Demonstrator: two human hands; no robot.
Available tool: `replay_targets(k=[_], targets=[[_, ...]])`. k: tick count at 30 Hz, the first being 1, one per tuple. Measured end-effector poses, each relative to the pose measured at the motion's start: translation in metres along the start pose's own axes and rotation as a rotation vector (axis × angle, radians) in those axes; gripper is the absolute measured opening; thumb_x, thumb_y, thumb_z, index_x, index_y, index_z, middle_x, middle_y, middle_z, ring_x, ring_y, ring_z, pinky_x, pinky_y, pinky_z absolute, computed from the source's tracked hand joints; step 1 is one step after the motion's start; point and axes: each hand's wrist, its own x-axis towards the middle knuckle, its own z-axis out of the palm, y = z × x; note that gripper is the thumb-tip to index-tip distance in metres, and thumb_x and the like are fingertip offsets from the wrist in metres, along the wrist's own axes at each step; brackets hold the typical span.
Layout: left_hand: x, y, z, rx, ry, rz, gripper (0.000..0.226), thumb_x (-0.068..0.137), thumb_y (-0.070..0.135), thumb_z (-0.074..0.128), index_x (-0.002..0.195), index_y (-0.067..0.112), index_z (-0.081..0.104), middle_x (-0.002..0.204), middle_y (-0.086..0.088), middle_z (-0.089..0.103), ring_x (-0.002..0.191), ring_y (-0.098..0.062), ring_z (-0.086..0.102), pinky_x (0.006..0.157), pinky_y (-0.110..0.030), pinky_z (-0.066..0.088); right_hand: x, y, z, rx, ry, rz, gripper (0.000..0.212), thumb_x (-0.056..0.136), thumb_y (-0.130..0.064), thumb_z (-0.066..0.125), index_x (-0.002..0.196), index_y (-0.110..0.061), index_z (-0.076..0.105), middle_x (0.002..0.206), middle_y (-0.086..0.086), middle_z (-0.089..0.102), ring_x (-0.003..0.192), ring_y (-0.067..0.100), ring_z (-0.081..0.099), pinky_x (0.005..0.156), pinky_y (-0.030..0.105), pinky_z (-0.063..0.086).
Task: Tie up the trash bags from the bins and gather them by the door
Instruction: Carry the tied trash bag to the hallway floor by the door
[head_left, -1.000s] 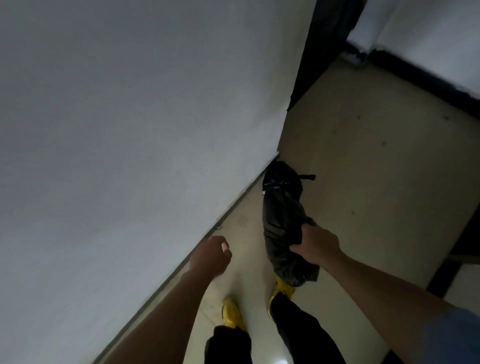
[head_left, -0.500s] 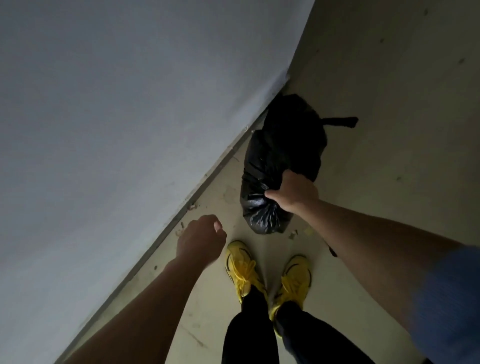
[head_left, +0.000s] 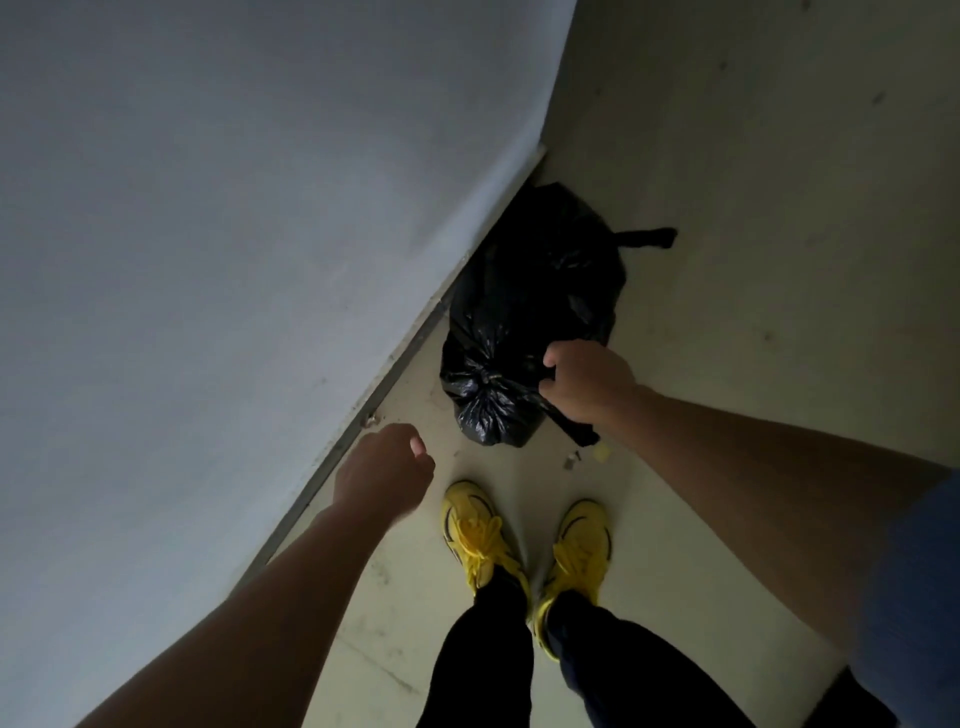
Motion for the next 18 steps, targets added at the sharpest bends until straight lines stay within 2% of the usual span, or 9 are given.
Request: replay_targets(k=[4, 10, 14, 18], targets=[[-0.069, 0.033, -0.038, -0.053, 0.006, 0.062, 0.017, 0.09, 0.029, 0.052, 0.101, 0.024, 0.065, 0.111, 0.0, 0.068, 0.102, -0.02, 0.063, 0.092, -0.038, 0.051, -0.076, 0.006, -0.047, -0.084, 0.014, -0.024, 0.033, 0.097, -0.029, 0.051, 0.124, -0.011, 0.057, 0.118, 0.01, 0.062, 0.105, 0.029, 0.06, 0.086, 0.038, 0.05], [-0.204, 0.061, -0.091, -0.155, 0.083, 0.08, 0.019, 0.091, 0.03, 0.05, 0.102, 0.024, 0.064, 0.11, 0.0, 0.067, 0.099, -0.02, 0.064, 0.087, -0.036, 0.053, -0.209, -0.003, -0.12, -0.147, 0.034, -0.057, 0.036, 0.095, -0.03, 0.05, 0.125, -0.013, 0.057, 0.121, 0.009, 0.062, 0.107, 0.027, 0.06, 0.088, 0.036, 0.049], [-0.295, 0.061, -0.105, -0.22, 0.171, 0.027, 0.018, 0.091, 0.029, 0.05, 0.1, 0.024, 0.065, 0.107, 0.0, 0.068, 0.098, -0.02, 0.064, 0.087, -0.035, 0.053, -0.288, -0.019, -0.153, -0.251, 0.063, -0.201, 0.031, 0.097, -0.028, 0.049, 0.122, -0.011, 0.058, 0.118, 0.009, 0.062, 0.106, 0.028, 0.06, 0.087, 0.035, 0.048], [-0.383, 0.051, -0.1, -0.293, 0.269, -0.073, 0.02, 0.089, 0.03, 0.051, 0.101, 0.024, 0.065, 0.108, 0.0, 0.068, 0.099, -0.021, 0.064, 0.087, -0.037, 0.054, -0.354, -0.041, -0.174, -0.429, 0.08, -0.411, 0.025, 0.098, -0.028, 0.047, 0.113, -0.01, 0.057, 0.112, 0.01, 0.06, 0.096, 0.029, 0.059, 0.076, 0.032, 0.04]])
